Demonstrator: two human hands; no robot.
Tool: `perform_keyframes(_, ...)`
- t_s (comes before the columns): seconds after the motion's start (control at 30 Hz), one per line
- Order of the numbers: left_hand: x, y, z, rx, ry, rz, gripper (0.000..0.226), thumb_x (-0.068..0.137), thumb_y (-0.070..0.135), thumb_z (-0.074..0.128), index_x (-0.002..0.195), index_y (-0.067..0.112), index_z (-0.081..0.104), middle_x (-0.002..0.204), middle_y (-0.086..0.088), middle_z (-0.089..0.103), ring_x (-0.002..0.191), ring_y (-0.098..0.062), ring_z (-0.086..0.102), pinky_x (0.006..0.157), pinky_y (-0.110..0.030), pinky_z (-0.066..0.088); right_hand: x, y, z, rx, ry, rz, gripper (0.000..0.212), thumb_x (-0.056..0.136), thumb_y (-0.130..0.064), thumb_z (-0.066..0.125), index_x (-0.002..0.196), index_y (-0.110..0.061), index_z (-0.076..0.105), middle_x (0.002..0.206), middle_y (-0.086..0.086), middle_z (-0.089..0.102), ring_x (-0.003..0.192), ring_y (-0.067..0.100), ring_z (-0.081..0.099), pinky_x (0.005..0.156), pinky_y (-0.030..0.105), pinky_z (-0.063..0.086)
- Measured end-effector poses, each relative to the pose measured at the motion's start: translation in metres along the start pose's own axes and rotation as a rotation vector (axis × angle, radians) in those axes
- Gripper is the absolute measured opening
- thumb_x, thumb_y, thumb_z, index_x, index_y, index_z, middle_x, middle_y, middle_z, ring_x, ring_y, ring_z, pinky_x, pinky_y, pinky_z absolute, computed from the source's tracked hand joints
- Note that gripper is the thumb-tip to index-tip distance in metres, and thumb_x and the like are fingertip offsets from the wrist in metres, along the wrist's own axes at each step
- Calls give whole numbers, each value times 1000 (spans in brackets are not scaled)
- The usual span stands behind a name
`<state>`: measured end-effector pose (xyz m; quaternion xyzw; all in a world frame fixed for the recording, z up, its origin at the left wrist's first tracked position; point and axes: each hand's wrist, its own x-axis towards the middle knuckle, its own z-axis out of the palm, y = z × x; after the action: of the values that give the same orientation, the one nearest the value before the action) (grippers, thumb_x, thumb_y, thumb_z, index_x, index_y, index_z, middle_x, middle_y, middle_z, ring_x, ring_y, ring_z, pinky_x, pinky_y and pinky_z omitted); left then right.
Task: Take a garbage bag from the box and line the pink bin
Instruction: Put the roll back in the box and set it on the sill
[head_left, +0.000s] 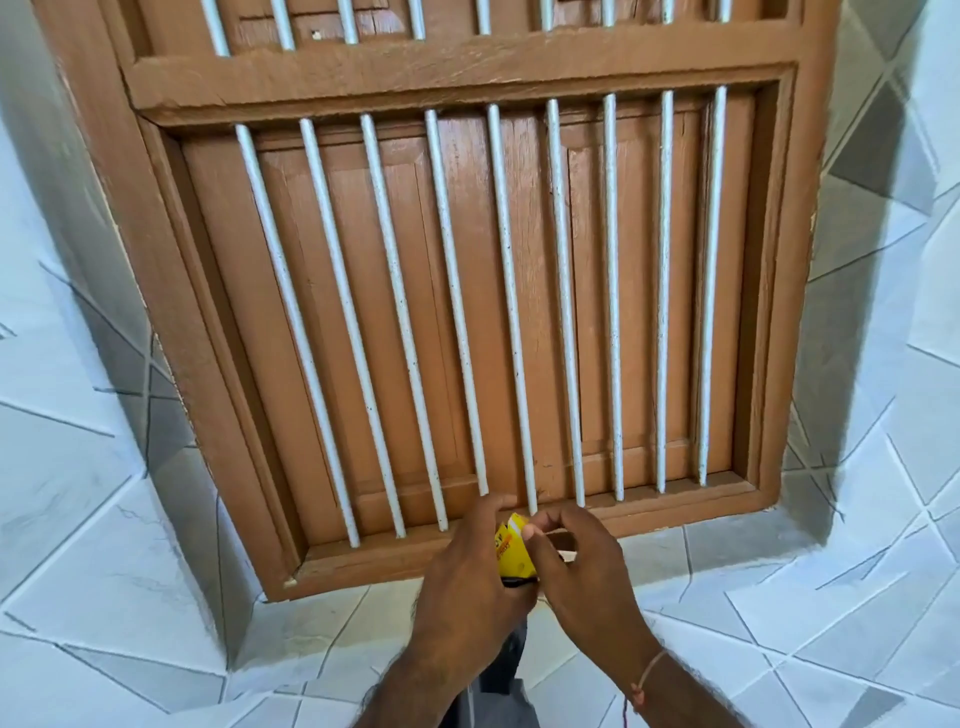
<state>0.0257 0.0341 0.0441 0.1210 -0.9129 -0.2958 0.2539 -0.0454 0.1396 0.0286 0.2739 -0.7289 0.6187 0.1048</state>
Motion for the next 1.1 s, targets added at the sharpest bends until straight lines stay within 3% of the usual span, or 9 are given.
perform_keyframes(0.27, -3, -1, 2, -26, 22, -14, 83, 66, 50, 82, 127, 54, 25, 128, 22, 55, 107, -9, 58, 86, -19, 52, -3, 3, 0, -63, 37, -4, 8, 88, -28, 68, 86, -33, 62, 86, -14, 68, 82, 6, 66, 64, 9, 51)
perform_keyframes(0.47, -5, -5, 0, -41, 48, 30, 73, 69, 48, 79, 125, 51, 32, 124, 25, 54, 107, -5, 56, 89, -22, 53, -8, 1, -3, -85, -49, -68, 6, 88, -28, 67, 94, -28, 65, 96, -10, 66, 94, 9, 62, 78, 25, 58)
perform_keyframes(0.57, -5, -6, -1, -53, 60, 62, 67, 70, 40, 78, 122, 50, 37, 117, 28, 53, 105, -2, 55, 86, -17, 49, -11, 0, -3, -129, -61, -180, 12, 85, -23, 70, 96, -28, 67, 98, -15, 64, 97, 1, 58, 79, 20, 52)
perform_keyframes(0.67, -4, -6, -1, -32, 72, 75, 65, 72, 29, 77, 119, 50, 37, 114, 28, 54, 104, -1, 56, 83, -15, 48, -16, 0, 2, -211, -78, -230, 19, 84, -21, 69, 100, -30, 69, 101, -21, 58, 100, -16, 51, 79, 1, 40)
perform_keyframes(0.77, -4, -4, 0, -36, 48, 47, 65, 73, 33, 78, 121, 49, 37, 120, 21, 59, 103, -2, 57, 85, -18, 50, -16, 3, 7, -252, -49, -238, 18, 85, -16, 66, 98, -26, 73, 97, -23, 56, 95, -24, 48, 77, -7, 33)
perform_keyframes(0.83, -3, -3, -2, -39, 31, 6, 67, 73, 46, 75, 130, 44, 39, 127, 15, 59, 108, -8, 57, 91, -27, 52, -12, 7, 10, -175, 11, -201, 16, 89, -13, 64, 92, -26, 74, 89, -22, 61, 91, -14, 55, 76, -3, 37)
perform_keyframes(0.93, -5, -13, -9, 97, -3, -41, 76, 66, 63, 71, 133, 46, 39, 131, 18, 54, 115, -9, 54, 92, -26, 47, 3, 15, 6, -27, 160, -1, 20, 92, -16, 63, 79, -30, 69, 75, -15, 66, 74, 7, 63, 66, 18, 47)
perform_keyframes(1.03, -14, -36, -16, 133, -5, -166, 68, 66, 66, 63, 128, 44, 46, 126, 16, 59, 113, -11, 56, 86, -29, 46, 19, 30, -4, 47, 272, 117, 20, 93, -16, 61, 76, -24, 68, 70, -3, 68, 69, 16, 63, 68, 39, 56)
perform_keyframes(1.1, -19, -49, -16, 71, 0, -246, 54, 74, 59, 63, 123, 39, 55, 122, 15, 65, 111, -10, 59, 88, -29, 47, 26, 41, -7, 118, 304, 222, 22, 95, -19, 58, 76, -20, 68, 76, 12, 70, 75, 33, 65, 73, 55, 57)
